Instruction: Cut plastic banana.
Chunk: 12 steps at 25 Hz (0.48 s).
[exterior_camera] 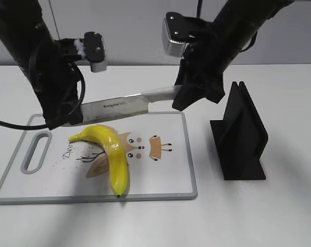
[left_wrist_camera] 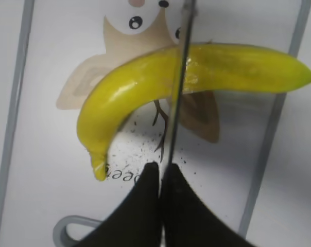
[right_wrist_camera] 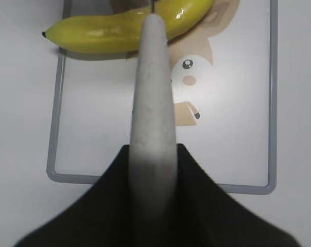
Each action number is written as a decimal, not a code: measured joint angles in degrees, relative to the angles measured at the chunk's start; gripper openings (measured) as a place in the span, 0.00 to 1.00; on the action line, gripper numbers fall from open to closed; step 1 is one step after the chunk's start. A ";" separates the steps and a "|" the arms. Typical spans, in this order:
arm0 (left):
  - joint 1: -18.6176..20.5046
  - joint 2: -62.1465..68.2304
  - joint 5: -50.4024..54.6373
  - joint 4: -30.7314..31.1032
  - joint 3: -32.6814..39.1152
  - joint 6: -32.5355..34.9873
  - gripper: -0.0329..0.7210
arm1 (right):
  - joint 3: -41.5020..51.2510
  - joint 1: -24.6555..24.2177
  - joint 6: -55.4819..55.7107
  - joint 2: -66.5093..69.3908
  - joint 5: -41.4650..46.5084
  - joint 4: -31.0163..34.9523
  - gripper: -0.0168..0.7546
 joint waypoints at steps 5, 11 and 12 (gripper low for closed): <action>0.00 1.19 -7.38 -1.94 5.45 -0.19 0.03 | 0.28 0.00 -0.05 2.77 -1.01 -1.44 0.27; 0.00 4.90 -15.58 -4.10 11.22 -0.19 0.03 | 0.33 0.31 -0.45 8.69 -2.43 -2.13 0.27; 0.00 6.04 -16.44 -4.64 11.51 -0.09 0.03 | 0.33 0.31 -0.51 9.92 -2.48 -2.29 0.27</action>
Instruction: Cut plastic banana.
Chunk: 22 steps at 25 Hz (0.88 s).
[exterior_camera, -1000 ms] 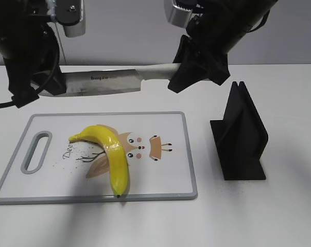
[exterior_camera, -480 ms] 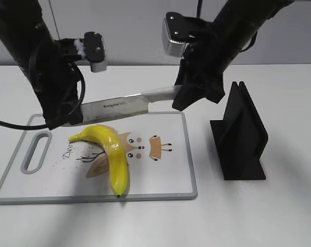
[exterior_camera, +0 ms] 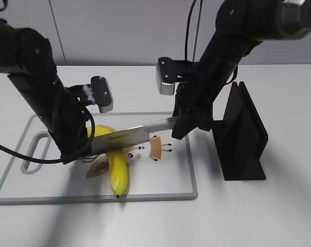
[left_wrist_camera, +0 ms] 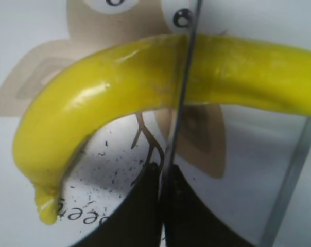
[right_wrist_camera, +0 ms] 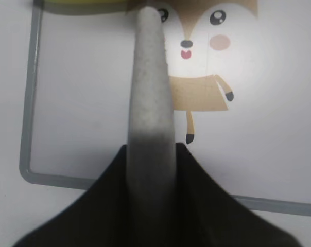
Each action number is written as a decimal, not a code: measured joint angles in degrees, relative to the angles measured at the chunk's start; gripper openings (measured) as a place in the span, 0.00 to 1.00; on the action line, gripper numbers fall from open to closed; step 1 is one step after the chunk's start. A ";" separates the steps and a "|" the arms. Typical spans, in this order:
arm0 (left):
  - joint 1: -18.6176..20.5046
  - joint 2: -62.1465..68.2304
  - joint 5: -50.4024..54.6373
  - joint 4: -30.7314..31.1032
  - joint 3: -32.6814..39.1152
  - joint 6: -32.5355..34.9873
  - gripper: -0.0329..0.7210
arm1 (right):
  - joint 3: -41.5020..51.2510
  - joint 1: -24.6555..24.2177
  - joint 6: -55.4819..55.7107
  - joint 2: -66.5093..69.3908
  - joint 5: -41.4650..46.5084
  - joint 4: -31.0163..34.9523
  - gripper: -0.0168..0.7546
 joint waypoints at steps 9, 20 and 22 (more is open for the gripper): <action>0.24 1.78 0.35 -1.65 -0.63 0.30 0.03 | -0.60 -0.27 -0.23 1.83 0.53 -0.16 0.27; -0.03 -6.84 0.69 -0.68 -0.26 0.30 0.03 | -0.07 -0.07 2.18 -6.21 2.08 -1.14 0.27; -0.03 -10.24 1.52 0.20 -0.52 0.30 0.03 | -0.07 -0.07 2.18 -9.10 2.13 -0.96 0.27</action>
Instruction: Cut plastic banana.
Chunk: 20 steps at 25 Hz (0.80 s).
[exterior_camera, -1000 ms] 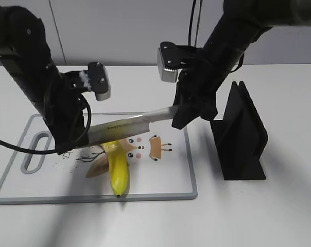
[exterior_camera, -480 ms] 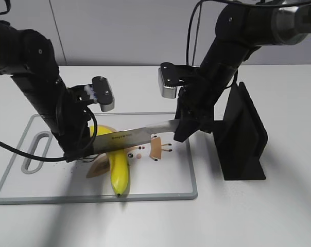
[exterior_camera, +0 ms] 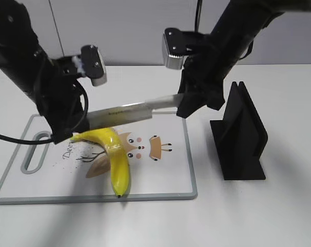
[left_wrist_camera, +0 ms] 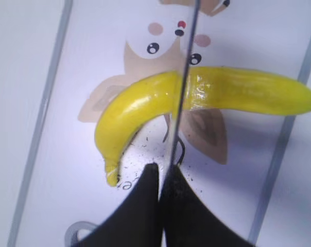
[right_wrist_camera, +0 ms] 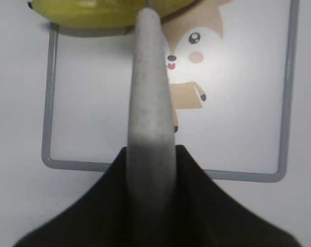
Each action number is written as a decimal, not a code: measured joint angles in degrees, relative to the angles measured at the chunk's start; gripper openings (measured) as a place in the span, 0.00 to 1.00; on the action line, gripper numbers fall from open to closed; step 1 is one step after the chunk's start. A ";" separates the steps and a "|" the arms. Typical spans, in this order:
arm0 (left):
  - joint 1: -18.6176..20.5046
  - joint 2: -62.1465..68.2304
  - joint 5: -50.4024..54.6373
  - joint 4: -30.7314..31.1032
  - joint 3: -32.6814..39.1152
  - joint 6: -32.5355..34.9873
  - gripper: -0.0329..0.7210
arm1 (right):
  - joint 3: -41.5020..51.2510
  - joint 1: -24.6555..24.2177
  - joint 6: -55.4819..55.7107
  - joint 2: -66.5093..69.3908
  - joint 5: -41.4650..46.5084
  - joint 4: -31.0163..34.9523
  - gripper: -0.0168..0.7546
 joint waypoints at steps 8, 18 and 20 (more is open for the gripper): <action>0.00 -9.22 4.73 1.19 -0.05 -0.20 0.03 | 0.00 0.06 0.12 -4.75 1.98 1.66 0.27; 0.00 -9.34 3.84 0.93 -0.05 -0.65 0.12 | 0.00 0.06 0.29 -4.87 2.18 1.64 0.27; 0.00 -9.34 2.76 -0.06 -0.11 -1.06 0.27 | 0.00 0.06 0.99 -4.87 2.10 1.69 0.27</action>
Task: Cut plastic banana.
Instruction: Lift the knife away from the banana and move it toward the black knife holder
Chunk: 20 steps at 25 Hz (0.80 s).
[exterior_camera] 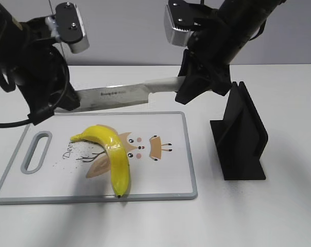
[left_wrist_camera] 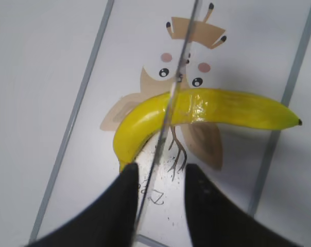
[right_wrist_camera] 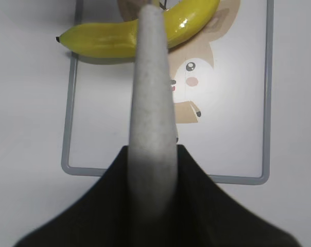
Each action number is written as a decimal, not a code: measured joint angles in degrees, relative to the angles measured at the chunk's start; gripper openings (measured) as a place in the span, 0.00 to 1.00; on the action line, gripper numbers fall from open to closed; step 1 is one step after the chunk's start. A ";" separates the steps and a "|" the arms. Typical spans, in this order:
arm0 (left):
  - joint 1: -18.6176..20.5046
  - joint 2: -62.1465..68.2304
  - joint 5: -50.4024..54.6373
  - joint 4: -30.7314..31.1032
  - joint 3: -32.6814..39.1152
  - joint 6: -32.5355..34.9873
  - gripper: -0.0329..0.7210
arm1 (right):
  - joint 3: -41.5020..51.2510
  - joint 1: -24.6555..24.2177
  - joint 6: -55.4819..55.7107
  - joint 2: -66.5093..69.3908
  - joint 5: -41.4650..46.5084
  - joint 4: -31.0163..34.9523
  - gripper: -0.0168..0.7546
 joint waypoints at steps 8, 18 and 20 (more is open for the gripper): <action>0.00 -0.06 -4.82 -2.20 -0.29 -0.47 0.89 | 0.00 0.00 1.33 0.00 -0.86 -0.56 0.27; 0.00 -3.67 -4.98 -2.20 -3.43 -0.47 0.90 | 0.00 0.00 3.60 0.00 -0.86 -5.79 0.27; 0.00 -5.52 -4.84 -2.20 -3.48 -0.47 0.89 | 0.00 0.00 4.95 0.00 -0.86 -7.30 0.27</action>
